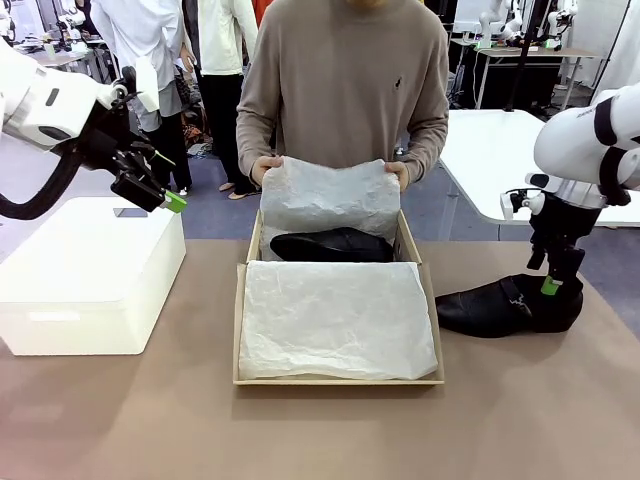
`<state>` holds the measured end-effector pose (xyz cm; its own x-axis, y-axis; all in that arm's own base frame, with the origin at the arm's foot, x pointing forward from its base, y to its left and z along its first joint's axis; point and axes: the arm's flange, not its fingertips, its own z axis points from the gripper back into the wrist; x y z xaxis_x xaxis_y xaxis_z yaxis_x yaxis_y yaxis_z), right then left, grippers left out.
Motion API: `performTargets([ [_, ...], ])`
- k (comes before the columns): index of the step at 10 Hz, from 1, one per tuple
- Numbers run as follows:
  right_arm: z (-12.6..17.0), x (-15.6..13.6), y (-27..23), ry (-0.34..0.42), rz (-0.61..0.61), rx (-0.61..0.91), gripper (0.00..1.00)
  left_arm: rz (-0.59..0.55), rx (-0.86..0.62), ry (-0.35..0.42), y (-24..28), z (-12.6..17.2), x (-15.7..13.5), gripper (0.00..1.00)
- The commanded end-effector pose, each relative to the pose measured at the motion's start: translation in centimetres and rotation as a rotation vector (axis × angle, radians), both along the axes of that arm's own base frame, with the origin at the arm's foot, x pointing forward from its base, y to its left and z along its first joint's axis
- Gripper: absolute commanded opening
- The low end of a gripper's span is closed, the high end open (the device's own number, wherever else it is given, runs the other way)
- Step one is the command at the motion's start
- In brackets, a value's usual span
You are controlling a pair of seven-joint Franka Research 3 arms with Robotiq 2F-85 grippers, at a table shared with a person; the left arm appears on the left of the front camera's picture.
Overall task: Pack the shoes into the box.
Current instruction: Place the other shoe of the Shoes into the Shoes Box.
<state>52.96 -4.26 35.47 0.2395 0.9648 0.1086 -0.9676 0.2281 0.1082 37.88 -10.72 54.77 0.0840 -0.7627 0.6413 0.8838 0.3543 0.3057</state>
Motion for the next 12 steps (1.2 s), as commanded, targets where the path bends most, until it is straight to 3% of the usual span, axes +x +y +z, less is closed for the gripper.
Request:
performTargets([
  [1,-1.0,-0.3,-0.2,-0.038,0.031,0.011,1.0,-0.021,-0.013,-0.002,0.2,-0.2,0.2,1.0],
  [3,-1.5,-0.2,0.0,-0.062,0.029,0.006,1.0,-0.021,-0.013,-0.002,0.2,-0.2,0.2,1.0],
  [8,-2.2,0.0,0.5,-0.021,0.046,-0.007,1.0,-0.021,-0.013,-0.002,0.2,-0.2,0.2,1.0],
  [9,-2.3,0.0,0.5,-0.018,0.045,-0.006,0.87,-0.021,-0.013,-0.002,0.2,-0.2,0.2,1.0],
  [12,-2.3,-0.2,0.6,0.0,0.046,-0.018,0.34,-0.021,-0.013,-0.002,0.2,-0.2,0.2,1.0],
])
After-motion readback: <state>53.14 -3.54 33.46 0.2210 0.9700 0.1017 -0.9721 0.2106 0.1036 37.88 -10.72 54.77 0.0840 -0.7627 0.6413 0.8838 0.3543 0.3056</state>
